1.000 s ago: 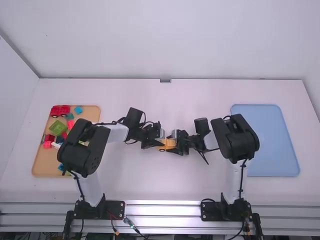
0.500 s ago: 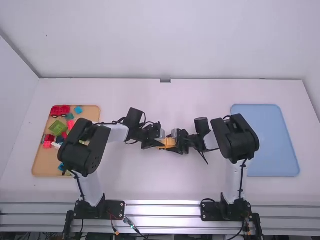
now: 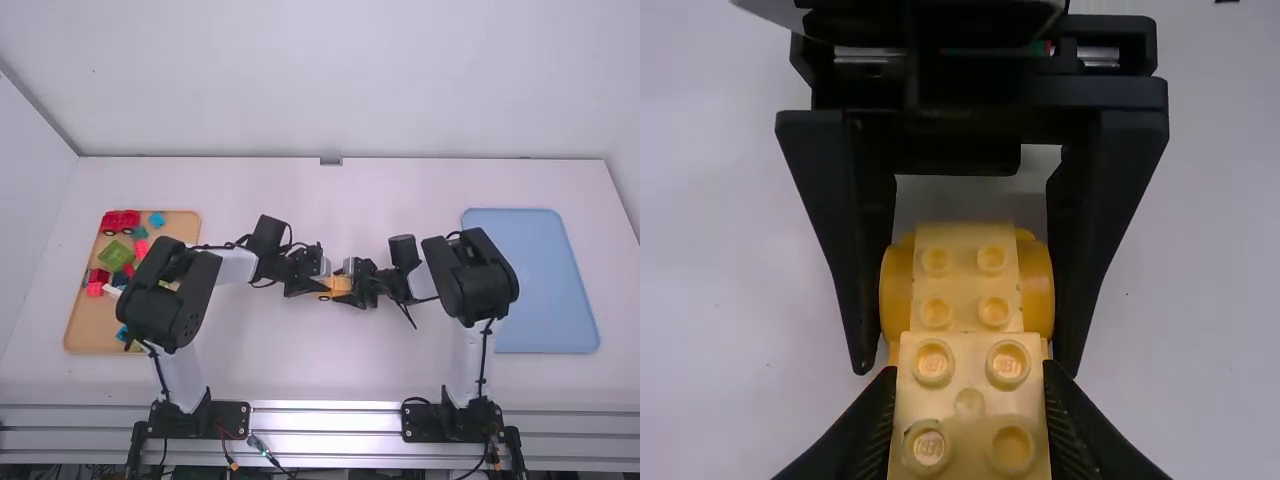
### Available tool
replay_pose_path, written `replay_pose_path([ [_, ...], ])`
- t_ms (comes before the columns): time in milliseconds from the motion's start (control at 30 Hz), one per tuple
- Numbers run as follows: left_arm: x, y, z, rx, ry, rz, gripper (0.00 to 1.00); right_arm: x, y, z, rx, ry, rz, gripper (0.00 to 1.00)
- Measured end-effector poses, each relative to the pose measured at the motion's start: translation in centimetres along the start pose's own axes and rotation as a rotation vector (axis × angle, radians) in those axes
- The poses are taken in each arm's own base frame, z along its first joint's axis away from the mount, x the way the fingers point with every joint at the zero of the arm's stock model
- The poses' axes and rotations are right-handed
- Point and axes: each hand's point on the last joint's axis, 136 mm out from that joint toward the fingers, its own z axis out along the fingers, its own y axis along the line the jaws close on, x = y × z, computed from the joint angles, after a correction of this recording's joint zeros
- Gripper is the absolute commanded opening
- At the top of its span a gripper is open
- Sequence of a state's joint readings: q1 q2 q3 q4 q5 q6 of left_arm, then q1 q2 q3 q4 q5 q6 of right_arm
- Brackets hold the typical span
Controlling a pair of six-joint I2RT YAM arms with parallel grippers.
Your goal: Assemble lego blocks to make yellow taxi
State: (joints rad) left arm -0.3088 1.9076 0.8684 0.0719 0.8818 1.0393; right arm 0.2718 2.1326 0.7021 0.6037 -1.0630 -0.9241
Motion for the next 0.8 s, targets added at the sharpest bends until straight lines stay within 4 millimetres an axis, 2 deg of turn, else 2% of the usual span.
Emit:
replay_pose_path([
  [800, -0.01, 0.40, 0.21, -0.012, -0.007, 0.019, 0.06, -0.21, -0.26, 0.01, 0.008, -0.006, 0.007, 0.56],
])
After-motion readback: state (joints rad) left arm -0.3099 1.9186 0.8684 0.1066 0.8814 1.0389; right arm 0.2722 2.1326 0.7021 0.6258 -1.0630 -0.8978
